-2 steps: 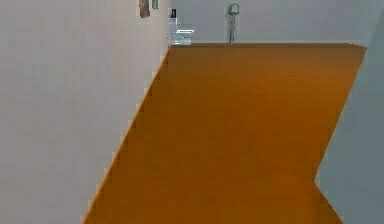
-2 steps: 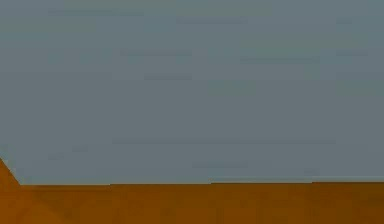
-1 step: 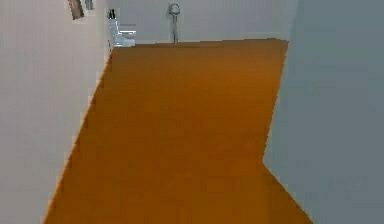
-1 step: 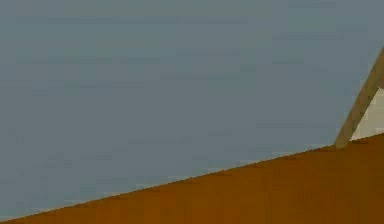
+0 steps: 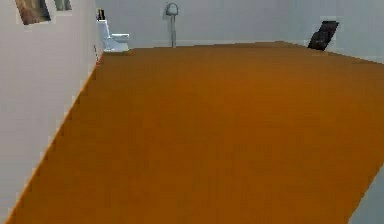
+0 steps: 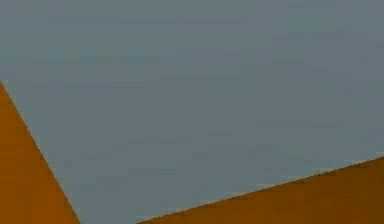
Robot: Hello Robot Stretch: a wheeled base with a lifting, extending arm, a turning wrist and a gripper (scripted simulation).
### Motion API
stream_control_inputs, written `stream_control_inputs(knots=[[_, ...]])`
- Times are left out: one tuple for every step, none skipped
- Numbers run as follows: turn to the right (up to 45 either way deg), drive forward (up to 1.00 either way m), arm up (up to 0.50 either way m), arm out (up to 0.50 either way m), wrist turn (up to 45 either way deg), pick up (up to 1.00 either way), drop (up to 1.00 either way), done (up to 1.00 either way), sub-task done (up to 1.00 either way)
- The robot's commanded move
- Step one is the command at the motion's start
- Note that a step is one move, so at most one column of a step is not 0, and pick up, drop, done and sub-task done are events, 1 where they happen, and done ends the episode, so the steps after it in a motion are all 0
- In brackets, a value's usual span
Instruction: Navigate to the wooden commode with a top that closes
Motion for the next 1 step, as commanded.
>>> stream_control_inputs(knots=[[3.0,0.00,0.00,0.00,0.0,0.00,0.00,0.00,0.00]])
